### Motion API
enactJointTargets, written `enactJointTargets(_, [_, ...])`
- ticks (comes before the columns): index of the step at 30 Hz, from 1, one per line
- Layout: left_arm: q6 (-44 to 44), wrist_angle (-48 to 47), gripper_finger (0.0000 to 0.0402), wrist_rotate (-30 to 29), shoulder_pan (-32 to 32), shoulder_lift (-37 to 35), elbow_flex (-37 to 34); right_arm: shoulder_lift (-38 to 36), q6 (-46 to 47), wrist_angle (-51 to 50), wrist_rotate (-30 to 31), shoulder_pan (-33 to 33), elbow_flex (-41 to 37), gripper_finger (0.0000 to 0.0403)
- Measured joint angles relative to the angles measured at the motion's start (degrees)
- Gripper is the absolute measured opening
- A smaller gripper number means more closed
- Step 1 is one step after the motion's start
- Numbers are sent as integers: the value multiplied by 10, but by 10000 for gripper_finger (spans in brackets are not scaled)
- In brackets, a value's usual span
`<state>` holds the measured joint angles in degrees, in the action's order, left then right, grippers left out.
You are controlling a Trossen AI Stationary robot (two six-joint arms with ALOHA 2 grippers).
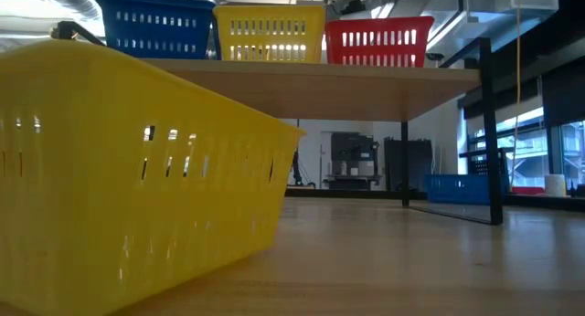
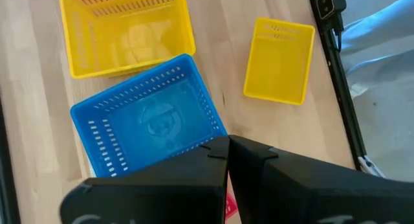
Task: Stack baskets on shelf by color
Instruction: Stack the bottom red bin on top of the red bin on the shelf
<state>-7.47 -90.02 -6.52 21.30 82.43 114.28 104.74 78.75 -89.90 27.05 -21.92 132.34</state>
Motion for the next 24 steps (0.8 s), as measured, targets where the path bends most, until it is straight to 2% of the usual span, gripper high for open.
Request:
enactJointTargets(3, [-1, 0, 0, 0, 0, 0, 0, -31, -12, 0, 12, 24, -39, 0])
enactJointTargets(8, [-14, 0, 0, 0, -3, 0, 0, -108, -11, -1, 10, 69, -155, 0])
enactJointTargets(14, [-16, 0, 0, -1, -22, 0, 0, -193, 50, 50, 11, 122, -282, 0])
enactJointTargets(19, [-11, 0, 0, -1, -42, 0, 0, -224, 96, 127, 6, 132, -362, 0])
enactJointTargets(24, [5, 0, 0, -1, -56, 0, 0, -225, 131, 180, -18, 131, -413, 1])
